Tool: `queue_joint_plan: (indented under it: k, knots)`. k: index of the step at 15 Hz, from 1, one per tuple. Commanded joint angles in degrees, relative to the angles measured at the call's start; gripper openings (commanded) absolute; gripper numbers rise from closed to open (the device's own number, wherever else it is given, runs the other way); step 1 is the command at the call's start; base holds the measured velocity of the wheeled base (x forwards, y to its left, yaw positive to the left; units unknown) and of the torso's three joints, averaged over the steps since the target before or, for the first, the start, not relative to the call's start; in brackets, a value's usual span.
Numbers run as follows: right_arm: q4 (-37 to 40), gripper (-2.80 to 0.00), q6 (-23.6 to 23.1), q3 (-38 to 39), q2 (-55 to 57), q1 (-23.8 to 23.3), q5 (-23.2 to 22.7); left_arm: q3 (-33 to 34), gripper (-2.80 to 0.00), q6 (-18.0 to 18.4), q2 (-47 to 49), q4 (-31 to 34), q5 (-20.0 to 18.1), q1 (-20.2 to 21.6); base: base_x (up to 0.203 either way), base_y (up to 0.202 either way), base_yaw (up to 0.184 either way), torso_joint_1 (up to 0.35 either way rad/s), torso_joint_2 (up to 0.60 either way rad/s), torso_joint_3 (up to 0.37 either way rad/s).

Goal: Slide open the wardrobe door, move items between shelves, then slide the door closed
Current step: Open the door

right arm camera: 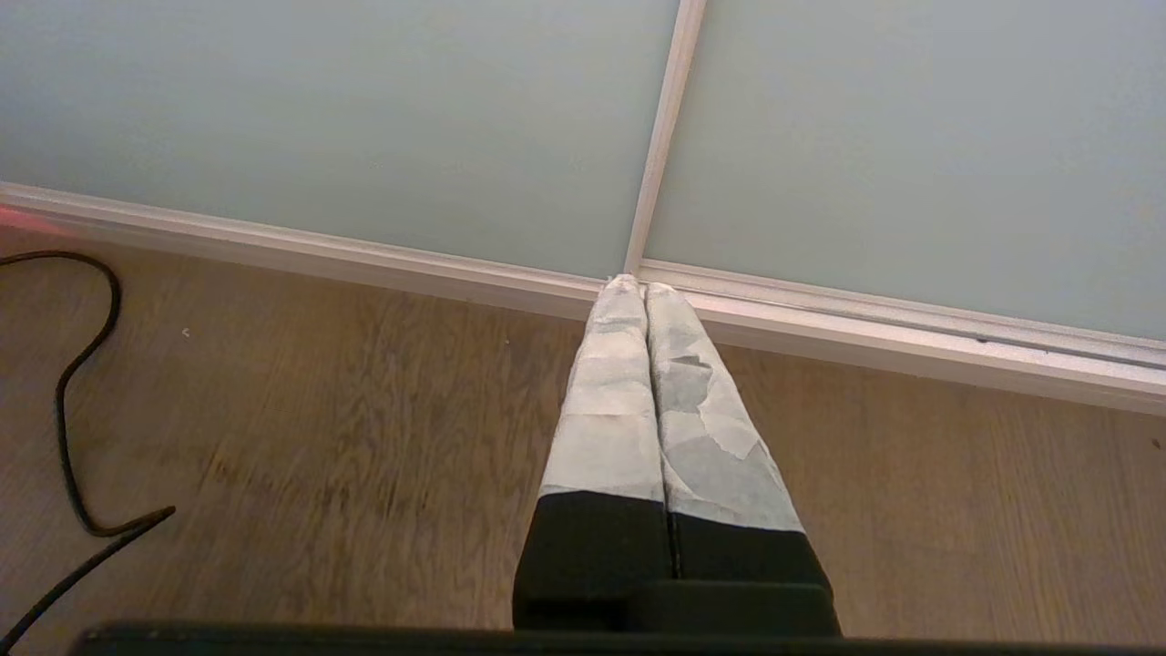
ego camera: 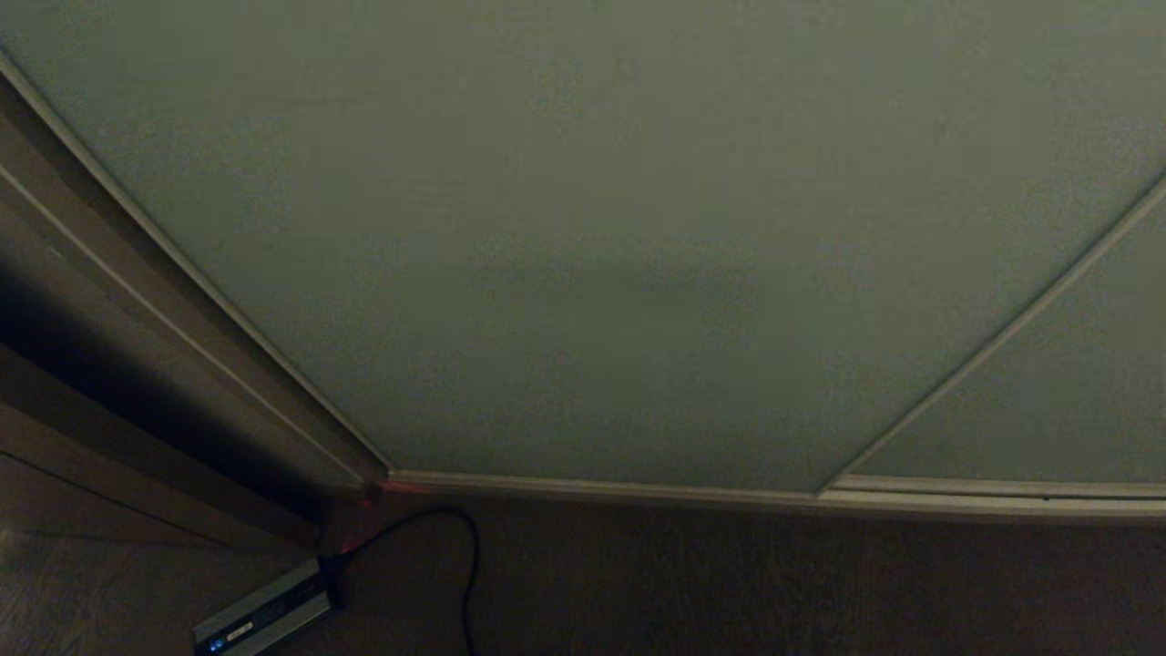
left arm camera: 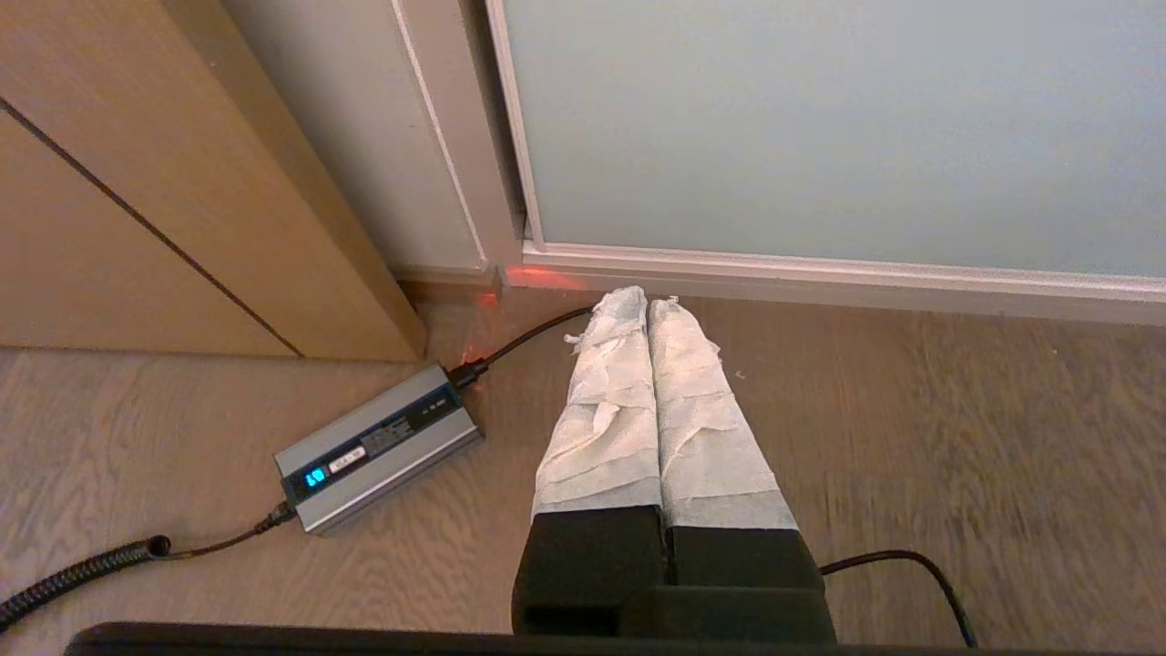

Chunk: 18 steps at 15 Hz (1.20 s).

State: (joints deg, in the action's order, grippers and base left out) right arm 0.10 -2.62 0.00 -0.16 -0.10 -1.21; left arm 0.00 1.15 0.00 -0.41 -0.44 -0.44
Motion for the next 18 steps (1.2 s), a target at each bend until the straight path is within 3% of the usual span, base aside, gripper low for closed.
queue_joint_plan:
  k: [1, 18]
  knots:
    - [0.0, -2.8, 0.0, 0.2, 0.1, 0.0, 0.0, 0.0, -2.8, 0.0, 0.1, 0.0, 0.0, 0.0, 0.0, 0.0, 0.0, 0.0, 0.0, 0.0]
    - [0.0, -2.8, 0.0, 0.2, 0.1, 0.0, 0.0, 0.0, -2.8, 0.0, 0.1, 0.0, 0.0, 0.0, 0.0, 0.0, 0.0, 0.0, 0.0, 0.0]
